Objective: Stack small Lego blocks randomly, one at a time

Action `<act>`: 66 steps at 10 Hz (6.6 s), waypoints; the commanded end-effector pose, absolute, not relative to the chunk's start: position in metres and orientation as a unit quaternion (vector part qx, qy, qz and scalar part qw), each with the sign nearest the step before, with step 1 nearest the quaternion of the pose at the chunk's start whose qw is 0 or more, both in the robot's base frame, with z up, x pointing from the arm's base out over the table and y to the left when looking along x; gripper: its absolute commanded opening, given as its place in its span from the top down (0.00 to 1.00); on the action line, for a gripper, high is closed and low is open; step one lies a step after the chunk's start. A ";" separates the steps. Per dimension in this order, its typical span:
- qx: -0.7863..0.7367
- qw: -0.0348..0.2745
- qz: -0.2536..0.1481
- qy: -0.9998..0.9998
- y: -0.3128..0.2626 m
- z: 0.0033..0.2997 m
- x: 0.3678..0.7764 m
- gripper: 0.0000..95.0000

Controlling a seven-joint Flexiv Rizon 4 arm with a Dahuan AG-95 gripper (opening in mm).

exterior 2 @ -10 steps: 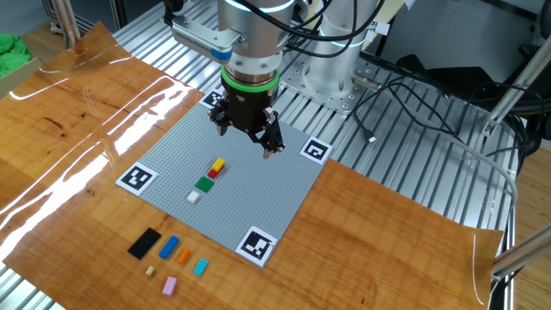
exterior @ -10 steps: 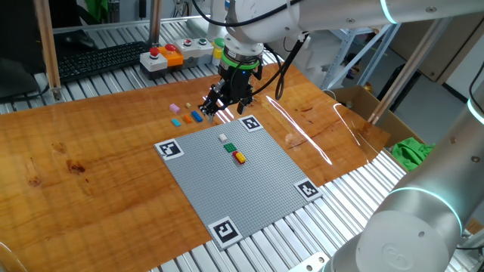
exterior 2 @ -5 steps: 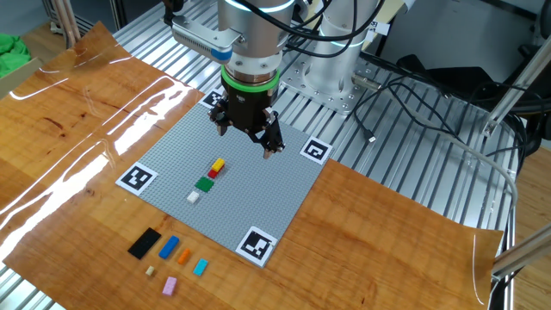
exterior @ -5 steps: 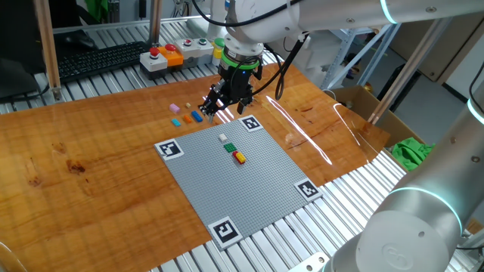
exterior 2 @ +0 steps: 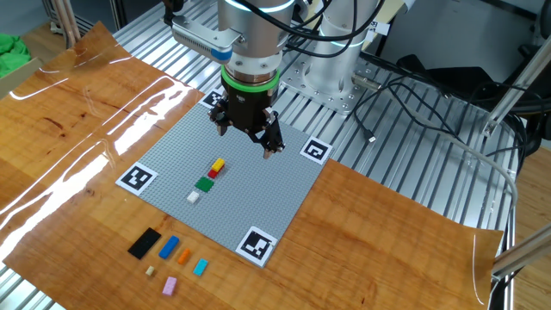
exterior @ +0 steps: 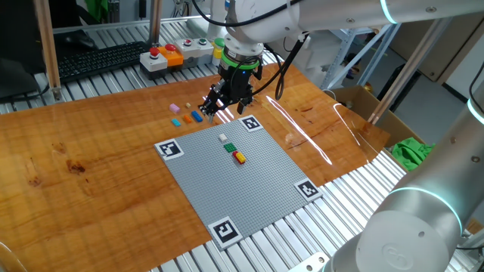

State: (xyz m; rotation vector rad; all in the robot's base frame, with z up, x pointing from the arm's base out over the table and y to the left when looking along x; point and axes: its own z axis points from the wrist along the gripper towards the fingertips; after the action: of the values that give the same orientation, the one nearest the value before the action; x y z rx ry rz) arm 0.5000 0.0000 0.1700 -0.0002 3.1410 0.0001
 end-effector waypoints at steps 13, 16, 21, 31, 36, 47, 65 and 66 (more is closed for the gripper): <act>-0.006 0.006 0.011 1.000 -0.002 0.149 0.507 1.00; -0.004 0.007 0.010 1.000 -0.010 0.137 0.516 1.00; 0.010 -0.002 0.010 1.000 -0.030 0.120 0.543 1.00; -0.013 -0.002 0.010 1.000 -0.056 0.077 0.608 1.00; -0.034 0.003 0.008 0.999 -0.071 0.069 0.630 1.00; -0.022 -0.013 0.014 1.000 -0.078 0.070 0.631 1.00; 0.014 0.002 0.018 1.000 -0.084 0.042 0.665 0.40; 0.010 0.010 0.017 1.000 -0.085 0.038 0.669 0.40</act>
State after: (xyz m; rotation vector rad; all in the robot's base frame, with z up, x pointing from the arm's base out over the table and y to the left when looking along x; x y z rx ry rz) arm 0.6739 -0.0851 0.0359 0.0319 3.1333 0.0613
